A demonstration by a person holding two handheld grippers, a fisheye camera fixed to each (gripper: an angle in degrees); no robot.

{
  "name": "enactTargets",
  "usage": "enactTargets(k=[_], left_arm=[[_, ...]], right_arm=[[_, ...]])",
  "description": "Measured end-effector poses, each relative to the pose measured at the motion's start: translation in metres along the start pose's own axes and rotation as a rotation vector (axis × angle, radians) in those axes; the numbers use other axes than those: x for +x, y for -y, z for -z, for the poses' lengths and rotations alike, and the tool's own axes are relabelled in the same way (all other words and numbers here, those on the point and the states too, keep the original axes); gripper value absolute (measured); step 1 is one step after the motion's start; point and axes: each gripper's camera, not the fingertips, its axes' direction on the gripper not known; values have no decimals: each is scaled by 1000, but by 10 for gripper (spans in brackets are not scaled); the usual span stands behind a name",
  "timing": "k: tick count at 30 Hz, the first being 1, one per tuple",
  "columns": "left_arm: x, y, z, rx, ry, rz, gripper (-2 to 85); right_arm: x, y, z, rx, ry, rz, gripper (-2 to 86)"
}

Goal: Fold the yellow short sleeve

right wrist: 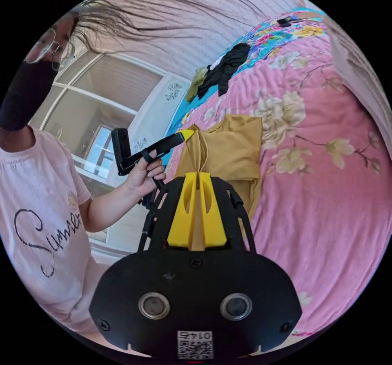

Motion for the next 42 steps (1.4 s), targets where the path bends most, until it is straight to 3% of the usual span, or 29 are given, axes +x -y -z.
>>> enactTargets(k=[14,21,30,36,38,42], left_arm=[[-100,-118,20,-165,51,288,37],[-123,-128,62,-148,83,285,42],[-122,-129,83,-121,2,227,45],[-134,-144,64,-281,57,257,40],[-142,-142,90,-216,37,286,40],[-167,-126,145,-49,91,317,49]], right_arm=[[-53,-20,-105,-420,-202,230,6],[-72,-32,-135,-675,-265,362,20],[-66,29,-122,-480,-270,280,23],[-66,22,-162,-572,-258,295,31],[-61,11,-177,-648,-285,277,36],[-75,40,-149,-462,-298,254,53]])
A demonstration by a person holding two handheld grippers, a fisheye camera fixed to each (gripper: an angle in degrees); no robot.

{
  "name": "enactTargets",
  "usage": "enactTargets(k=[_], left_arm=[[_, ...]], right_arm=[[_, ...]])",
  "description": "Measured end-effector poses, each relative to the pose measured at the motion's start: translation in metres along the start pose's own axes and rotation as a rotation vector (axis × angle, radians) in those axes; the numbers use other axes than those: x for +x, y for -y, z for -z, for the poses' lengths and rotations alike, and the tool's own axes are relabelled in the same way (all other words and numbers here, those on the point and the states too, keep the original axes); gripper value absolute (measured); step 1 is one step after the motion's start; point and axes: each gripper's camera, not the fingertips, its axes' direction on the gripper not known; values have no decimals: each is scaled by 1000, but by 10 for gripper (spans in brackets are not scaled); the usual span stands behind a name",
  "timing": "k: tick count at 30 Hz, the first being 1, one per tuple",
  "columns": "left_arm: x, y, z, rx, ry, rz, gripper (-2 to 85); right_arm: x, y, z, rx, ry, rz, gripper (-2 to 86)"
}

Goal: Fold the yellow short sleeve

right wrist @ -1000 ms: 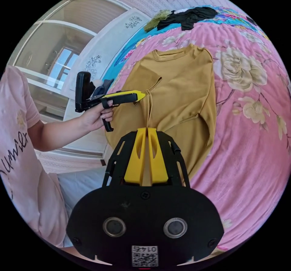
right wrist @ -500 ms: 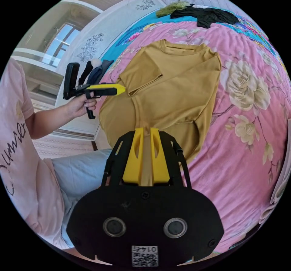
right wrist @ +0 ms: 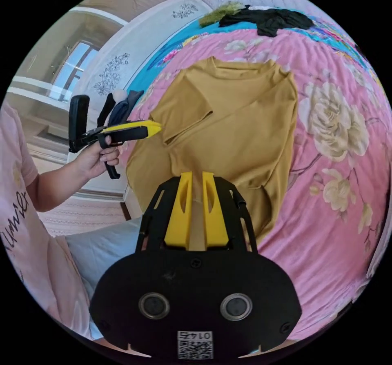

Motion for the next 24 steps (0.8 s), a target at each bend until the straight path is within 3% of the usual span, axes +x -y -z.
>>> enactTargets(k=[4,8,11,13,16,24], left_arm=[[-63,45,34,112,219,40,70],[-120,87,35,132,265,105,98],[-149,100,10,28,241,147,98],[-161,101,-5,-45,186,174,70],[-160,106,9,-19,130,130,6],[-152,154,43,134,113,83,-8]], right_arm=[[34,40,44,200,-204,-101,90],[71,78,46,230,-237,-189,134],[91,99,29,181,-200,-213,117],[101,107,19,116,-202,-216,44],[105,109,32,143,-146,-195,19],[139,136,89,219,-204,-190,6]])
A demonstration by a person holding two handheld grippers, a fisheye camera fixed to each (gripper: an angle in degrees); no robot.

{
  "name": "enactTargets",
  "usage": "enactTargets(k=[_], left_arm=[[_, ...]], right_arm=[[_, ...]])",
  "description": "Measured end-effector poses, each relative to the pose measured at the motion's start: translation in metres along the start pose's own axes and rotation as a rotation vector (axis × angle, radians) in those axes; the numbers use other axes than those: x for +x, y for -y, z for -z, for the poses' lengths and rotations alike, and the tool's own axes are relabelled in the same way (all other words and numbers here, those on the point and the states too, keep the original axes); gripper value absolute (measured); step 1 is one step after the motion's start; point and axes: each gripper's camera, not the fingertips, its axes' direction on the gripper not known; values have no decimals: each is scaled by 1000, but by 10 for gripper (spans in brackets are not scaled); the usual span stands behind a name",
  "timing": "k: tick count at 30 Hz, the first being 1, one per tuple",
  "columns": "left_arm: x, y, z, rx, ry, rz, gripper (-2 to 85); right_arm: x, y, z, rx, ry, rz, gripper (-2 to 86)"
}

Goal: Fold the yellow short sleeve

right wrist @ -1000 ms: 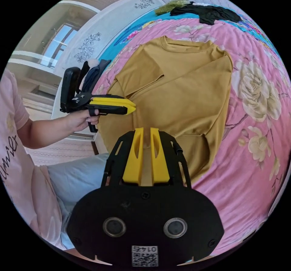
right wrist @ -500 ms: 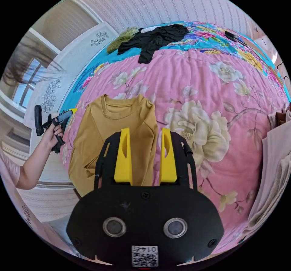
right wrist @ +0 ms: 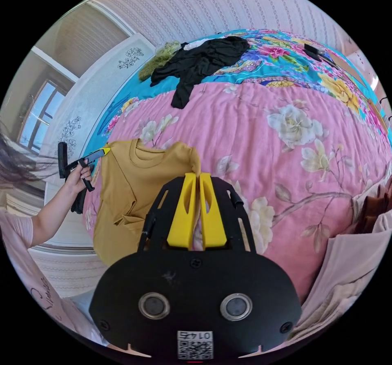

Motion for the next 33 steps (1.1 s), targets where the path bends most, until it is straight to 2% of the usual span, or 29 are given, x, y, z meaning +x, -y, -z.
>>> enactTargets(k=[3,6,9,14,18,21,24,29,33], left_arm=[[0,16,-3,12,4,8,-8],[8,16,27,107,-94,-20,-8],[18,-10,72,158,-127,-105,-8],[20,-94,140,89,-191,-143,-9],[31,-153,169,3,-186,-172,-9],[34,-204,170,-77,-183,-118,-7],[28,-247,153,-146,-146,-42,-2],[19,-291,113,-385,-41,28,33],[23,-298,139,-351,48,45,10]], right_arm=[[15,18,3,16,-3,-19,6],[15,21,21,90,78,2,6],[3,1,48,154,132,81,6],[-10,-63,85,153,264,141,6],[-26,-121,99,56,319,141,6],[-40,-162,89,-69,302,122,7],[-46,-200,59,-203,293,63,8],[-45,-241,6,-391,187,13,14],[-40,-253,14,-449,156,-12,18]])
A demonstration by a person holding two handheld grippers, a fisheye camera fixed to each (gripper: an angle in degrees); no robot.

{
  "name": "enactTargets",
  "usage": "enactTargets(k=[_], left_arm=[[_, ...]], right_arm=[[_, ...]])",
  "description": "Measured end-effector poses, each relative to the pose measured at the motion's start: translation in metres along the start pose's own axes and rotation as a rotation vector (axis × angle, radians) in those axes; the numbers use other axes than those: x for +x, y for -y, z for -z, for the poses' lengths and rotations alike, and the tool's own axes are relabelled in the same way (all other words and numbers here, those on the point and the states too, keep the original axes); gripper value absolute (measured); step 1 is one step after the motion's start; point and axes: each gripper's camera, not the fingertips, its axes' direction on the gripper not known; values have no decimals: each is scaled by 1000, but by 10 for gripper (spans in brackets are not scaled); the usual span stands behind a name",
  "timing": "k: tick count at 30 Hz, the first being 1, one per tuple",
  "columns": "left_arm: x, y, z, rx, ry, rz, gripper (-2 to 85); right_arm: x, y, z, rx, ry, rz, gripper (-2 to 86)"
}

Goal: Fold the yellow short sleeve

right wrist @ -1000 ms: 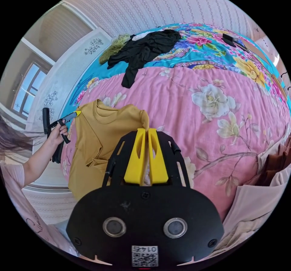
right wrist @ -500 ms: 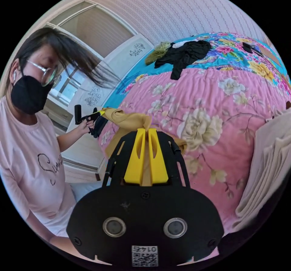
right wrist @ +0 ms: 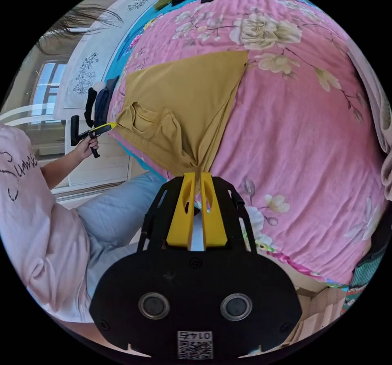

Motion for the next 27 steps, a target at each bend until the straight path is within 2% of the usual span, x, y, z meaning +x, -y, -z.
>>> enactTargets(k=[2,4,6,8,10,13,18,22,27], left_arm=[[11,4,18,55,14,2,1],[29,16,23,117,-21,-40,8],[50,34,14,156,-72,-61,79],[76,56,-16,140,-147,-118,92],[90,66,-43,77,-156,-140,78],[104,63,-67,-56,-194,-171,17],[120,8,-74,-242,-129,-236,0],[127,-32,-63,-309,-151,-169,-2],[149,-21,-48,-184,-136,-144,0]], right_arm=[[-2,-1,9,11,-47,1,22],[-15,14,26,107,-67,43,33],[-29,35,30,201,-48,113,56],[-38,61,19,226,9,165,84],[-35,89,-14,167,88,149,94],[-30,97,-43,72,222,118,44],[-48,61,-51,-94,199,209,15],[-49,41,-53,-223,213,190,18],[-58,82,-32,-26,101,223,33]])
